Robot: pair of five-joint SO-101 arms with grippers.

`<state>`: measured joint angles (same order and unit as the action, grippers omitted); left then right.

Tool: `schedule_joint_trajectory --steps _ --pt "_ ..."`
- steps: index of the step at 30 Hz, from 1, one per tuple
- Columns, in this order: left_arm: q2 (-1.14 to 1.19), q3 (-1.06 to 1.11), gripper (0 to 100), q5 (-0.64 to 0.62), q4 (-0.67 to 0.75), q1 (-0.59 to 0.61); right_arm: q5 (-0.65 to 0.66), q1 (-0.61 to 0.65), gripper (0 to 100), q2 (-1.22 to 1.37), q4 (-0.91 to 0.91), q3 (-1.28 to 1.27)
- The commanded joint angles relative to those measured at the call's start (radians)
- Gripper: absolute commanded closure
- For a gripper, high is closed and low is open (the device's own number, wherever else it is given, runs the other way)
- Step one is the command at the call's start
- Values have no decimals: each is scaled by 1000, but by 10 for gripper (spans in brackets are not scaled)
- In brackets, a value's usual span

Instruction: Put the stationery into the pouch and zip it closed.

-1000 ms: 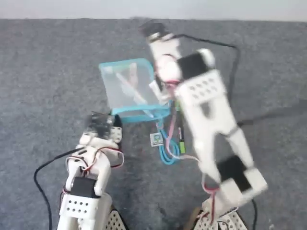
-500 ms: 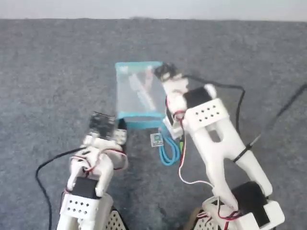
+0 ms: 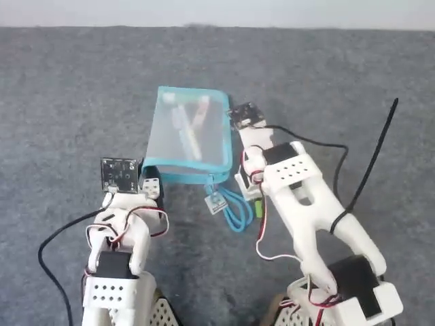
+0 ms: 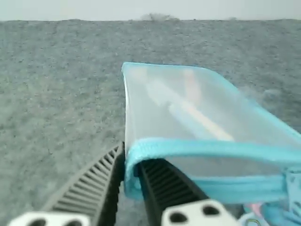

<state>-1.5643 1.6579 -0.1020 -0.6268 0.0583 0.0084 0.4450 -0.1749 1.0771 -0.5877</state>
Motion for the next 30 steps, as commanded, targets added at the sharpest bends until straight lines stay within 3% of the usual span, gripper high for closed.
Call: schedule_joint_trajectory --steps 1,7,13,30 --pt "-12 -58 987 25 40 -11 -38 -8 743 -8 -42 2" --pt "-12 -58 987 26 38 -11 -38 24 748 -8 -108 -64" --pt "-12 -58 987 26 38 -11 -37 39 832 -7 -102 -86" --pt "-12 -45 987 26 43 -5 14 19 837 237 27 26"
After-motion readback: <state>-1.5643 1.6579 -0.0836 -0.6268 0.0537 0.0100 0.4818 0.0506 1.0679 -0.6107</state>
